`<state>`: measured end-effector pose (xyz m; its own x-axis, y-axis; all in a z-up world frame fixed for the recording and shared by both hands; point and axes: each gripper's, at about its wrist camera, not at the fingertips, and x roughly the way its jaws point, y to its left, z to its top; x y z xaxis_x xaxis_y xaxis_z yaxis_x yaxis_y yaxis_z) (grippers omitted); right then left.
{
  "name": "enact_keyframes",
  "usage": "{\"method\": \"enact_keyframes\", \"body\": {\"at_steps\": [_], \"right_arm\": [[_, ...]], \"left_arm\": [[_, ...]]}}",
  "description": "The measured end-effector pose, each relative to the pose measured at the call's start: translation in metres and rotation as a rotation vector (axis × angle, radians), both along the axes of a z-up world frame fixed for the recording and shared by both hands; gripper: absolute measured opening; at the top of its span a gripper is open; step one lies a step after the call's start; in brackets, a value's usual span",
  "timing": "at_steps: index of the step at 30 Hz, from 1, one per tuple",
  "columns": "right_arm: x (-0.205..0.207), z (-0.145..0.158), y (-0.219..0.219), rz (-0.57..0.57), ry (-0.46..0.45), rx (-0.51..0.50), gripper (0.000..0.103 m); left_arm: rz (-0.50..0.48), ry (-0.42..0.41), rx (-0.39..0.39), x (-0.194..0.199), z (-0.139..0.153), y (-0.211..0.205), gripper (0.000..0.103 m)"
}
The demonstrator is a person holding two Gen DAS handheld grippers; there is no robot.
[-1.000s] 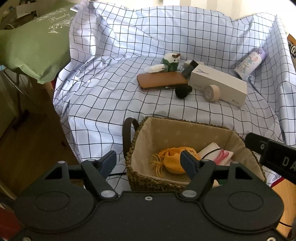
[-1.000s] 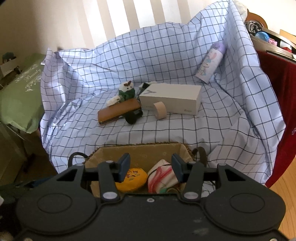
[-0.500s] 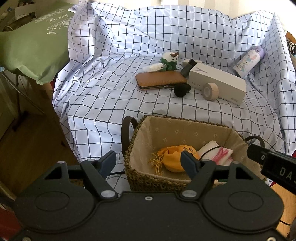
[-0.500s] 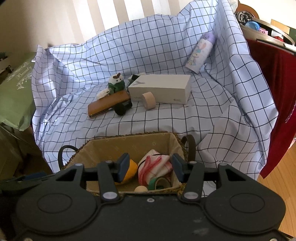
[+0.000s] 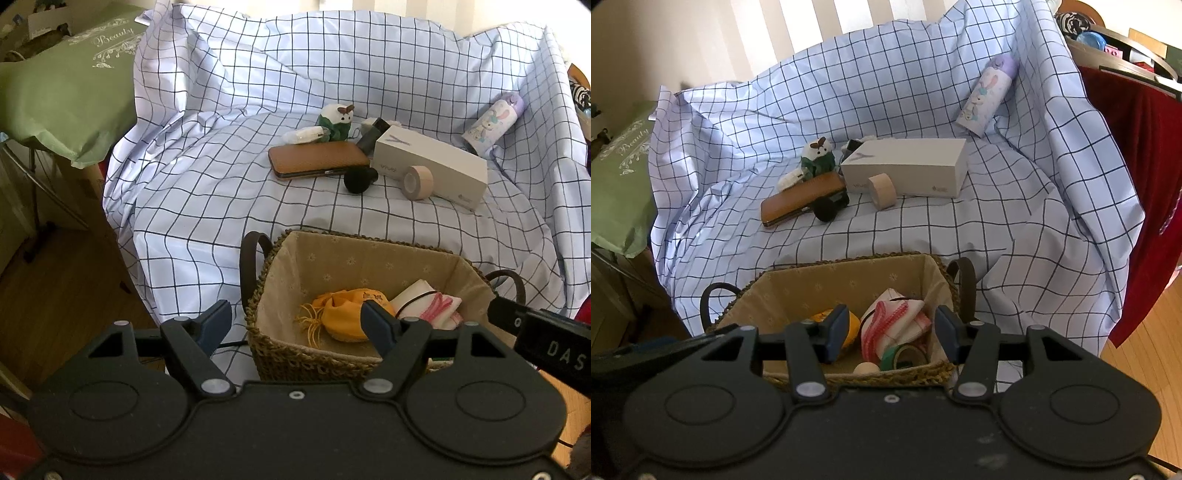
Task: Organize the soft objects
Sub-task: 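Release the yellow pouch into the basket while the right tool drops the tape roll in, then move both open tools toward the green-scarfed doll and white bunny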
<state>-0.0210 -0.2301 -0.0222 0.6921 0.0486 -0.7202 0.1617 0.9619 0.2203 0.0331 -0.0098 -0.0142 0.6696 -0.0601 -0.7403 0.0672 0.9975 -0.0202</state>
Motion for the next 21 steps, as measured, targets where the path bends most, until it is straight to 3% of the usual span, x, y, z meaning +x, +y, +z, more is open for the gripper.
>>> {"method": "enact_keyframes", "body": {"at_steps": [21], "right_arm": [[0.022,-0.002,-0.012,-0.014,0.041,-0.005,0.054]], "left_arm": [[-0.014,0.027,-0.026,0.019,0.008,0.004,0.077]]}}
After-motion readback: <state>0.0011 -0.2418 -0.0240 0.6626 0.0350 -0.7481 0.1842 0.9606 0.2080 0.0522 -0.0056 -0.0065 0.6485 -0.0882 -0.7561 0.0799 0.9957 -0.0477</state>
